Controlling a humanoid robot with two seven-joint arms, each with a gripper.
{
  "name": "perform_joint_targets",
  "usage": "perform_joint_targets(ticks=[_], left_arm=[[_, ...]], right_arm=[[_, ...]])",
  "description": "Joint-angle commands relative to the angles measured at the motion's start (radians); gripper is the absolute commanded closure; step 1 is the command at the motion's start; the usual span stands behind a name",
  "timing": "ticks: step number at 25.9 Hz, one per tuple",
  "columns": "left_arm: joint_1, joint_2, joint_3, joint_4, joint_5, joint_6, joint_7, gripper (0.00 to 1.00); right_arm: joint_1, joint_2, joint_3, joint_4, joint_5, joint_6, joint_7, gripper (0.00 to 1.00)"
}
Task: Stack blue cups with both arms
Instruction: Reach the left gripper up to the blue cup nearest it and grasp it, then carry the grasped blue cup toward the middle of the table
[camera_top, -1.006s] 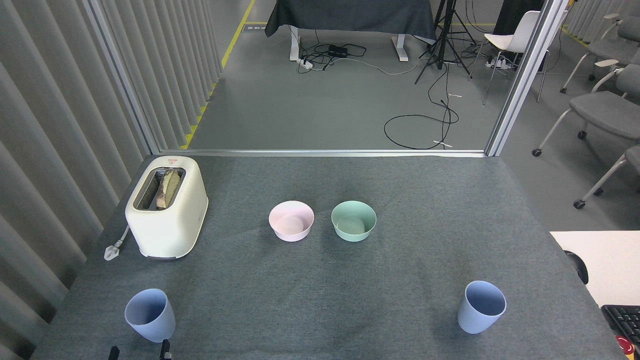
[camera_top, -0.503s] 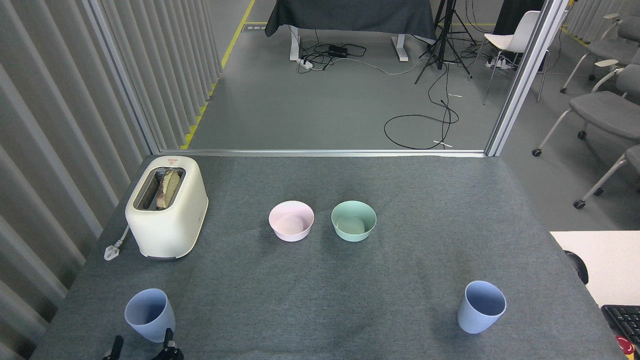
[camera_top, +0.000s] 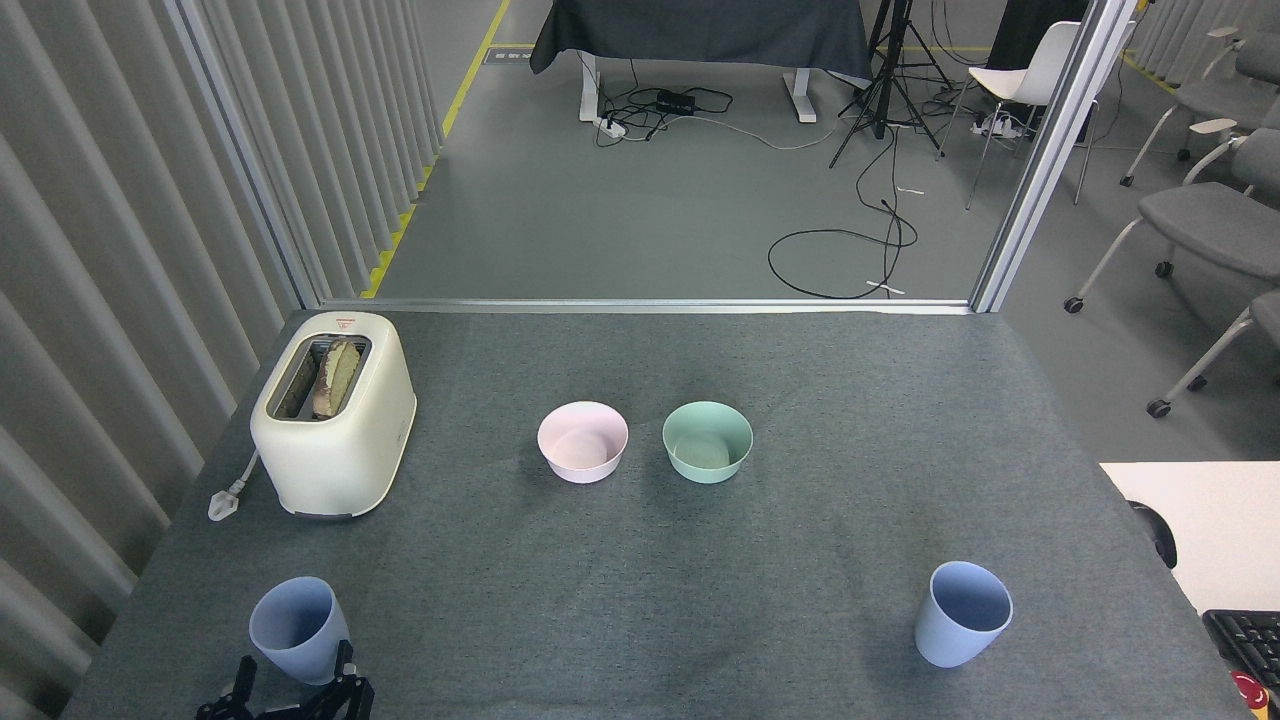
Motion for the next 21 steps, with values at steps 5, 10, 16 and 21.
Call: perform_joint_targets(ticks=[5,10,16,21], left_arm=[[-0.066,0.000,0.000,0.074,0.005,0.002,0.000,0.00],[-0.087,0.005,0.000,0.097,0.006,0.000,0.000,0.13],[-0.086,0.008,0.000,0.090,0.005,-0.012,0.000,0.33],[-0.077,0.003,-0.029,0.015,-0.002,-0.019,0.002,0.34]], right_arm=[[0.001,0.000,0.009,0.014,0.000,0.002,-0.003,0.00],[0.001,0.002,0.009,0.017,0.000,0.003,-0.014,0.00],[0.000,0.000,0.022,0.022,0.002,0.005,-0.017,0.00],[0.000,0.000,0.022,0.022,0.002,0.005,-0.017,0.00]])
